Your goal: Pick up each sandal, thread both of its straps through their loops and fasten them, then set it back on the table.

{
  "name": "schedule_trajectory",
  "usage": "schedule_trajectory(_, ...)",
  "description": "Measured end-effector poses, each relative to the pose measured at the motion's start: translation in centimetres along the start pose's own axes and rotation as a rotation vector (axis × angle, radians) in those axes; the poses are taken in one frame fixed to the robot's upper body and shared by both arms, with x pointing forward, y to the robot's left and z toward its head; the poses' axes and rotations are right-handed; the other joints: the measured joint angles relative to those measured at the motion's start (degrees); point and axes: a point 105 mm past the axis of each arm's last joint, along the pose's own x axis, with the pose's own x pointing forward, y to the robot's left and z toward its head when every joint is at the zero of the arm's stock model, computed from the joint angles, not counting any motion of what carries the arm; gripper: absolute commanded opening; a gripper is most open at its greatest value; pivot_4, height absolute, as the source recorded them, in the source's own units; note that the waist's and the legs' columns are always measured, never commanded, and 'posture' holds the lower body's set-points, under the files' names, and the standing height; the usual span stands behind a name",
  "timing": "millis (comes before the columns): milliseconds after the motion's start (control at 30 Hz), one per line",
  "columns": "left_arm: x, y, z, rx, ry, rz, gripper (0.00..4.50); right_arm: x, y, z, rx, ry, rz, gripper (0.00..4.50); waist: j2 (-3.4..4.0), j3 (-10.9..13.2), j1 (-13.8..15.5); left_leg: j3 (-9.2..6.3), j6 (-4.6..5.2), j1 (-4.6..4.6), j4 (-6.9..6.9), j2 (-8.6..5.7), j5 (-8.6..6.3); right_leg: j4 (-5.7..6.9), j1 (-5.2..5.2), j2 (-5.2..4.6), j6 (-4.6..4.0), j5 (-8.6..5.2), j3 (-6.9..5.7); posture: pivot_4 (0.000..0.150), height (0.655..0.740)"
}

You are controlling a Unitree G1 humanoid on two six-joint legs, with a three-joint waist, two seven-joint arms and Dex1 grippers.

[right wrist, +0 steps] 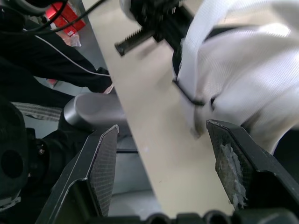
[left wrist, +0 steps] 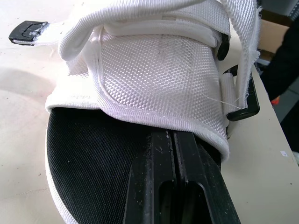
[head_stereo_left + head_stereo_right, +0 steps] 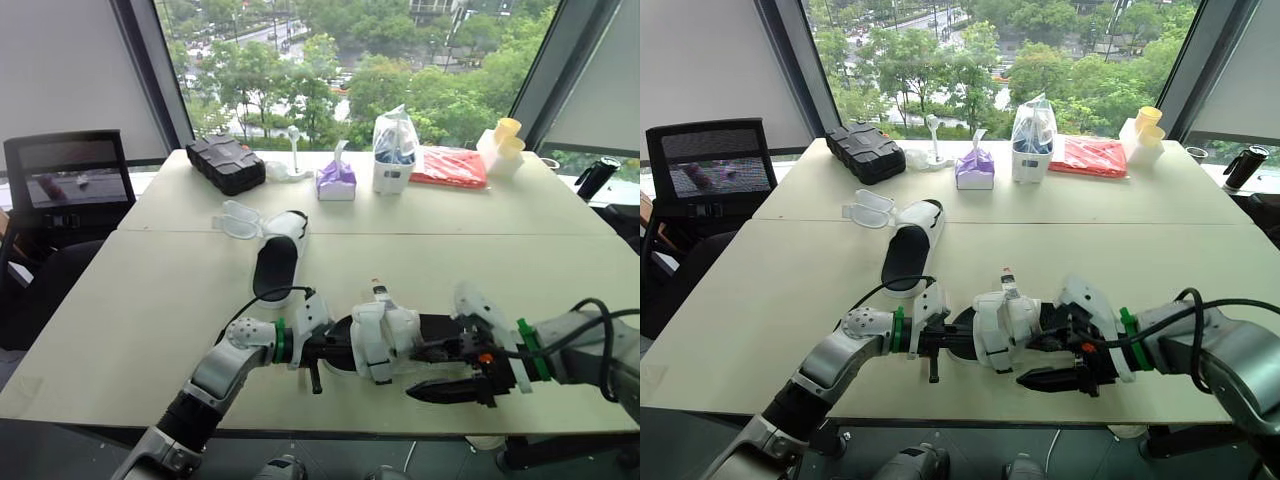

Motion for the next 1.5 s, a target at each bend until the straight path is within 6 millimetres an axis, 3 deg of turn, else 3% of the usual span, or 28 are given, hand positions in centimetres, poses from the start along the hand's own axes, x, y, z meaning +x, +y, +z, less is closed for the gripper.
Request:
schedule_trajectory(333,0.0,-0.1,0.1,0.006,0.004,-0.020,0.00,2.7,-0.9,-2.4,0.008,0.013,-0.064,3.23,0.01,0.00,0.00,0.01,0.01,-0.02,-0.06,-0.01,0.00,-0.09,-0.04,0.00,0.01,0.00,-0.01,0.150,0.7400)
schedule_trajectory(700,-0.2,-0.1,0.0,0.006,0.013,-0.023,0.00,5.3,-0.4,-1.6,0.007,-0.037,0.011,3.23,-0.01,0.01,-0.17,-0.01,0.00,0.01,-0.07,0.02,0.00,-0.06,-0.05,0.06,0.00,0.00,-0.01,0.150,0.7400)
schedule_trajectory(800,-0.3,-0.1,0.0,0.007,0.014,-0.023,0.00,6.0,-0.2,-1.1,0.002,-0.055,0.027,2.36,0.00,0.01,-0.14,-0.01,0.00,0.01,-0.07,0.06,0.00,-0.02,-0.09,0.10,0.00,0.01,-0.01,0.150,0.7400)
schedule_trajectory(933,-0.2,-0.2,0.1,0.010,0.013,-0.026,0.00,5.9,-0.8,-0.9,0.005,-0.049,-0.002,0.22,0.00,0.01,-0.08,0.00,0.01,-0.01,-0.10,0.05,0.00,-0.06,-0.29,0.10,0.01,0.00,-0.01,0.150,0.7400)
schedule_trajectory(967,-0.2,-0.2,0.1,0.011,0.012,-0.027,0.00,6.0,-0.9,-1.0,0.009,-0.043,-0.005,0.07,0.00,0.01,-0.08,0.00,0.01,-0.02,-0.13,0.04,0.01,-0.07,-0.31,0.09,0.01,0.01,-0.01,0.150,0.7400)
schedule_trajectory(1233,-0.2,-0.3,0.1,0.010,0.011,-0.025,0.00,6.0,-0.7,-1.5,0.016,-0.023,0.007,0.07,0.00,0.01,0.03,0.00,0.03,-0.01,-0.20,0.04,0.02,-0.05,-0.27,0.10,0.02,0.01,-0.01,0.150,0.7400)
schedule_trajectory(1367,-0.2,-0.4,0.1,0.012,0.009,-0.029,0.00,5.7,2.2,-4.6,0.069,0.085,0.142,0.07,-0.01,0.00,0.04,0.01,0.14,-0.01,-0.26,0.01,0.05,-0.12,-0.23,0.07,0.11,0.01,-0.02,0.150,0.7400)
schedule_trajectory(1500,-0.3,-0.5,0.0,0.003,0.014,-0.025,0.00,5.3,3.0,-4.4,0.105,0.051,0.203,0.07,-0.01,0.00,-0.04,0.03,0.03,0.05,-0.22,0.05,-0.01,-0.10,-0.06,0.09,0.06,-0.01,0.00,0.150,0.7400)
